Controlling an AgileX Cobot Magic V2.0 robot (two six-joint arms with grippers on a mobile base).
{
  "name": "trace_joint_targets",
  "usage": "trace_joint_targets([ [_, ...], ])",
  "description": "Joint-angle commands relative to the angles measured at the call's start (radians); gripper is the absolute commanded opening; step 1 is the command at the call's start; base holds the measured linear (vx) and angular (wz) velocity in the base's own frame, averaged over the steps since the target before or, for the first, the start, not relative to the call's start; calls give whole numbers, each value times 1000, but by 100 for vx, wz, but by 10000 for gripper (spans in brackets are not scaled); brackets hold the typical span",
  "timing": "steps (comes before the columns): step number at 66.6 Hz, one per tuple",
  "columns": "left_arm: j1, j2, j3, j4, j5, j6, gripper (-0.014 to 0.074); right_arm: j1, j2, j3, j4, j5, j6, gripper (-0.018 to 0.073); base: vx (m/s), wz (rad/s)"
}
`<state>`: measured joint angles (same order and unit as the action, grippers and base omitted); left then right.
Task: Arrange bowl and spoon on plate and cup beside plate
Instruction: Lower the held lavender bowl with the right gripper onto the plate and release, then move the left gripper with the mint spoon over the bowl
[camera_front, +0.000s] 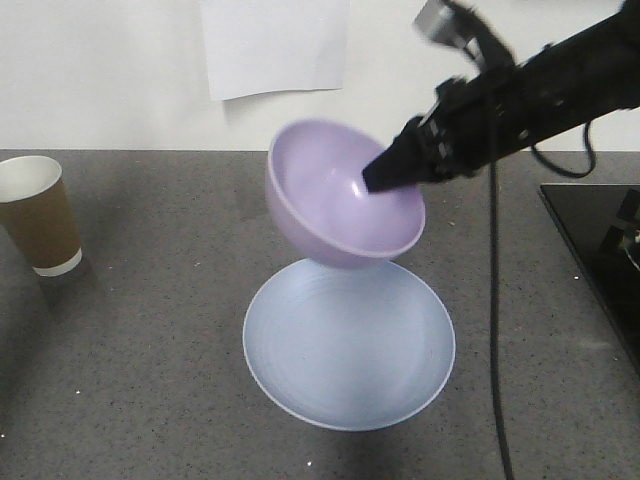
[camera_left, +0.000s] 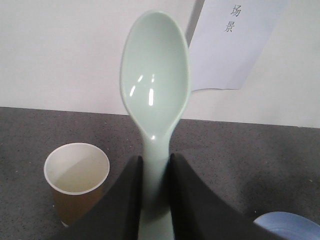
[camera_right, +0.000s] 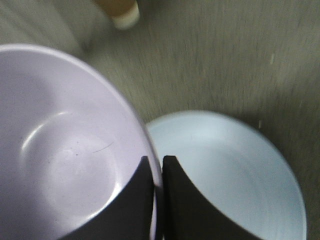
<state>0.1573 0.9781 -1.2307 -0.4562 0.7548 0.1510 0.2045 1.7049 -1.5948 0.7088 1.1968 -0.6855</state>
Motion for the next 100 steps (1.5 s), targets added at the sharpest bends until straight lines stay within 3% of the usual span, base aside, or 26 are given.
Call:
trace_joint_targets([
  [1, -1, -9, -23, -27, -61, -1, -6, 41, 14, -26, -75, 11, 36, -3, 0, 0],
  [11, -1, -9, -23, -27, -61, -1, -6, 98, 82, -26, -236, 37, 83, 4, 0, 0],
  [32, -1, -9, -23, -27, -61, -1, -6, 175, 144, -26, -404, 23, 137, 79, 0, 0],
  [56, -1, -9, -23, -27, -61, -1, -6, 175, 127, -26, -442, -35, 161, 390, 0, 0],
  [68, -1, -9, -23, -28, -61, -1, -6, 175, 60, -45, -537, -94, 214, 494, 0, 0],
  [86, -1, -9, -23, -98, -35, 16, -6, 170, -145, -181, -659, -171, 279, 469, 0, 0],
  [94, -1, -9, -23, -179, 10, 102, -6, 170, -280, -189, -686, -242, 282, 409, 0, 0],
  [100, -1, -9, -23, -258, 59, 174, -6, 170, -388, -189, -709, -252, 282, 312, 0, 0],
])
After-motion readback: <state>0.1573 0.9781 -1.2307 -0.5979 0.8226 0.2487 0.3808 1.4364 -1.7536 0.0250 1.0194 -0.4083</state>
